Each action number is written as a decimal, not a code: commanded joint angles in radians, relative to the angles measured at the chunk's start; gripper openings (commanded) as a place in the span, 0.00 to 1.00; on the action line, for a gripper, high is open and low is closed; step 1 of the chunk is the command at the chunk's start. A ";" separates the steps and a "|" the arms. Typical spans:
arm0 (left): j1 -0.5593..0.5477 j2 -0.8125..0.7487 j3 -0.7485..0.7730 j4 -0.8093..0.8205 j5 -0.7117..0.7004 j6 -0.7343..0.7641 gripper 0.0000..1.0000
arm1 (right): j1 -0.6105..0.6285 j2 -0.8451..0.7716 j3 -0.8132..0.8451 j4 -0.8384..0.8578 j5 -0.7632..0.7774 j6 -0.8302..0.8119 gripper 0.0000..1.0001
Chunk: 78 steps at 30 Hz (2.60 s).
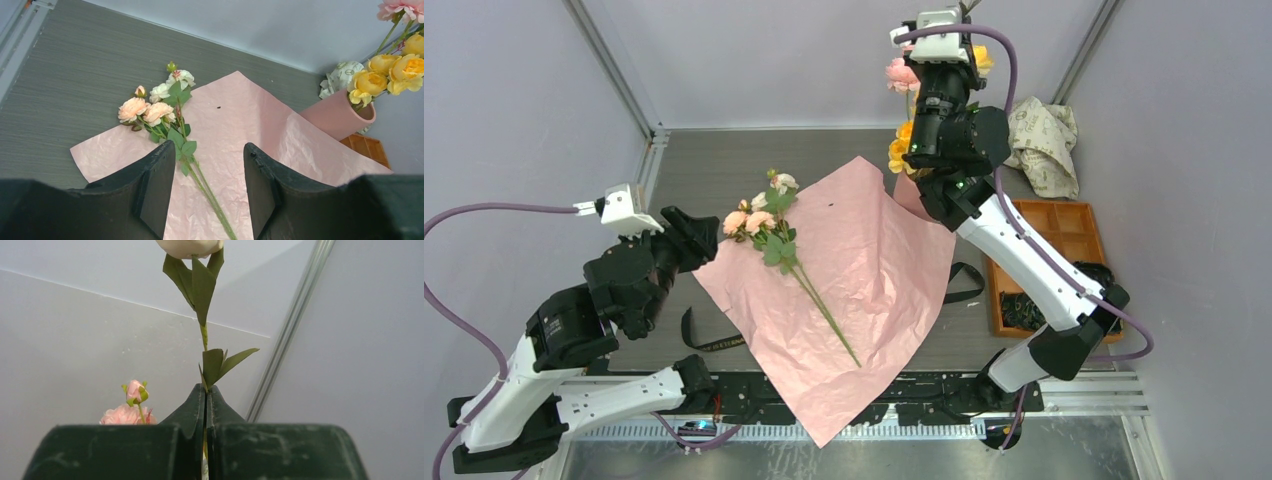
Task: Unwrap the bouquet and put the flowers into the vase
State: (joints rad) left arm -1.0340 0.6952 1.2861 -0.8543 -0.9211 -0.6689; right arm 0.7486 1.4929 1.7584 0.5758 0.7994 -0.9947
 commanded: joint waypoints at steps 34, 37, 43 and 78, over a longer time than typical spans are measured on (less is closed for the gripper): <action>-0.002 -0.024 -0.036 0.090 -0.002 0.011 0.54 | 0.000 -0.368 -0.469 -0.188 -0.011 0.516 0.01; -0.003 -0.026 -0.037 0.090 -0.002 0.009 0.54 | 0.000 -0.363 -0.479 -0.195 -0.034 0.552 0.01; -0.003 -0.034 -0.037 0.078 -0.005 0.005 0.54 | 0.000 -0.328 -0.456 -0.198 -0.063 0.583 0.01; -0.002 -0.039 -0.057 0.084 -0.005 0.003 0.54 | -0.020 -0.271 -0.660 -0.227 -0.009 0.796 0.05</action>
State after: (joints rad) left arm -1.0340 0.6621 1.2282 -0.8120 -0.9157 -0.6544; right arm 0.7391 1.2201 1.1038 0.3099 0.7635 -0.2287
